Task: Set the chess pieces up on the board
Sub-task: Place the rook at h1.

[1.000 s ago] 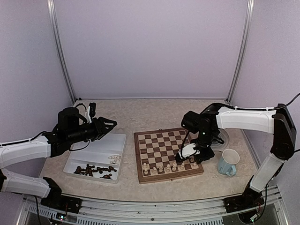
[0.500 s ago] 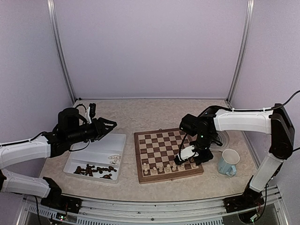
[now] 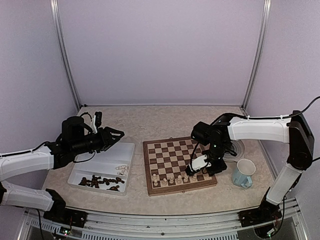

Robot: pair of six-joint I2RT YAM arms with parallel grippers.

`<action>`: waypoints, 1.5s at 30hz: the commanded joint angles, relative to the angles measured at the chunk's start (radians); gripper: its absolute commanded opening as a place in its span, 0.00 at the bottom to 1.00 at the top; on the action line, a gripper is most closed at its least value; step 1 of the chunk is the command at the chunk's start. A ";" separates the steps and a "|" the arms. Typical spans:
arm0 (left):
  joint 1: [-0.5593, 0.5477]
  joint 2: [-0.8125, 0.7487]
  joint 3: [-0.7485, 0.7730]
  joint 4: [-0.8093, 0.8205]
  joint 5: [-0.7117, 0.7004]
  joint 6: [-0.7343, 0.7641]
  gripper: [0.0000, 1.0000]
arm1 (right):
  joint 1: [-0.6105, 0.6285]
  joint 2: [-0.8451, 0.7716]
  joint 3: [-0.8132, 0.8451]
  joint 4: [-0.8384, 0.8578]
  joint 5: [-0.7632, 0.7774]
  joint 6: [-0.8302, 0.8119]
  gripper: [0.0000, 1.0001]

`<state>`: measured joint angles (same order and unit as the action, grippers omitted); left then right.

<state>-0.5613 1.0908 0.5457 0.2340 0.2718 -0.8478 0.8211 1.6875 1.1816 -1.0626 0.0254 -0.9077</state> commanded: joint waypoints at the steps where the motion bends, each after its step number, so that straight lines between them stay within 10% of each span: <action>1: 0.011 -0.017 -0.010 0.007 -0.005 0.003 0.46 | 0.015 0.011 -0.002 0.005 -0.010 0.008 0.21; 45: 0.011 -0.022 -0.031 0.013 0.011 -0.012 0.46 | 0.043 0.013 0.024 0.006 -0.046 0.027 0.18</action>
<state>-0.5613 1.0851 0.5255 0.2356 0.2760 -0.8600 0.8509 1.6993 1.1885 -1.0508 -0.0002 -0.8764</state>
